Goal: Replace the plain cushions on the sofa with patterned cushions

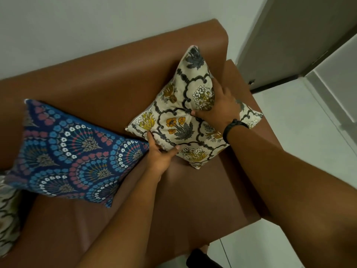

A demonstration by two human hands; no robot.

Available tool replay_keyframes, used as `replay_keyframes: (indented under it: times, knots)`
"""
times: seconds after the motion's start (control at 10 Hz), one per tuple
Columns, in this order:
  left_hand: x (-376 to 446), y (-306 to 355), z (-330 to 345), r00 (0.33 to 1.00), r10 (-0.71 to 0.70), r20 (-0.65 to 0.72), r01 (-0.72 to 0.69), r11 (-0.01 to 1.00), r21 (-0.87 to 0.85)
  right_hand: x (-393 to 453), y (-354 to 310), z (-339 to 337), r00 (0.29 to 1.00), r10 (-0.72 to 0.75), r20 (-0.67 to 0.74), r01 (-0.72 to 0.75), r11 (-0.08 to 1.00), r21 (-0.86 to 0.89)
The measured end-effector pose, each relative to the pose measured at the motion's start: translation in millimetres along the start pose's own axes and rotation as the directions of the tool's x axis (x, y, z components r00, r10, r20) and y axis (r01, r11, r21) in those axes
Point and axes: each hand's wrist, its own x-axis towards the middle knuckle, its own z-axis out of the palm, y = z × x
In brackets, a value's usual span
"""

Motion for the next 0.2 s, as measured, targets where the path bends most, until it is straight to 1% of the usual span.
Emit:
replay_keyframes:
  times: [0.1,0.2]
  knots:
    - [-18,22,-18,0.999,0.027,0.017,-0.027,0.999,0.022,-8,-3,-17,0.996,0.002,0.094,0.001,1.000,-0.024]
    - [-49,50,-30,0.991,0.135,0.011,-0.135,0.987,0.082,-24,1,-41,0.991,0.045,0.126,-0.034,0.995,-0.094]
